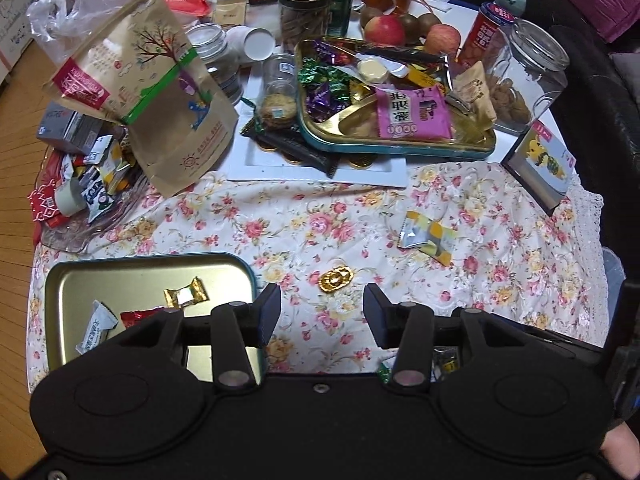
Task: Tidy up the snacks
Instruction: 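Reach the right tool to the yellow-silver packet on the cloth and grasp it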
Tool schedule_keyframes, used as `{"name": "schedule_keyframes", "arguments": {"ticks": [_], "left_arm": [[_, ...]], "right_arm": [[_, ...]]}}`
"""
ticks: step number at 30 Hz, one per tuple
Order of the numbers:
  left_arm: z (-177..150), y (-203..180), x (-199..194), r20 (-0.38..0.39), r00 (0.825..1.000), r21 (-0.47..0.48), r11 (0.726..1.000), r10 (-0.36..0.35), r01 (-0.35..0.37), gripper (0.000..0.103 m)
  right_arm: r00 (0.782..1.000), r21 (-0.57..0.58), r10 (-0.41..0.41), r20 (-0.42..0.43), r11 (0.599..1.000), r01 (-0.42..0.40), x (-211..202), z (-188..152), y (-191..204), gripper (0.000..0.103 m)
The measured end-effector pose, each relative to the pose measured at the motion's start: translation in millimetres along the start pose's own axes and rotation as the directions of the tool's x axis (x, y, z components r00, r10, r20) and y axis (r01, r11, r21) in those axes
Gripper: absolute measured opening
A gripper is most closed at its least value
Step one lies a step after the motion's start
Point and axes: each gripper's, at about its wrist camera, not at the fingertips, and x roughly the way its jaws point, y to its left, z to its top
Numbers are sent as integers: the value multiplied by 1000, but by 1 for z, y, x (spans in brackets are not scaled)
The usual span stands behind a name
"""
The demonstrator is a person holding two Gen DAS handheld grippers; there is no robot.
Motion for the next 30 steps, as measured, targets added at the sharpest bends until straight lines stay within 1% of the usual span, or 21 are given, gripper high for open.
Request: {"name": "schedule_keyframes", "arguments": {"ticks": [6,11,16,23,26,28,30], "left_arm": [[-1,-14,3,-10,1000,22,1000,-8,8,54],[-2,-20,7,-22,1000,37,999,-13,14,54],[0,-20,8,-32,999,25,1000,-14,15,54],[6,-14,2,-9,999,-13,999,-34,34,54],[9,-8,-3,-2,998,-37,997,-62,62,54],[11,-2,-8,8,997,-60,995,-82,83,54],[13,3,-14,22,995,-77,992,-98,100,54]], "right_arm": [[999,22,-42,-13,999,42,6,-2,-25,45],[998,22,-30,-56,999,31,11,-12,-37,45],[998,3,-42,-50,999,42,10,-14,-39,45],[999,107,-47,20,993,45,6,14,-43,45],[994,107,-81,70,992,73,8,25,-37,45],[990,105,-82,111,992,70,10,32,-32,45],[989,101,-65,134,994,52,15,40,-25,45]]}}
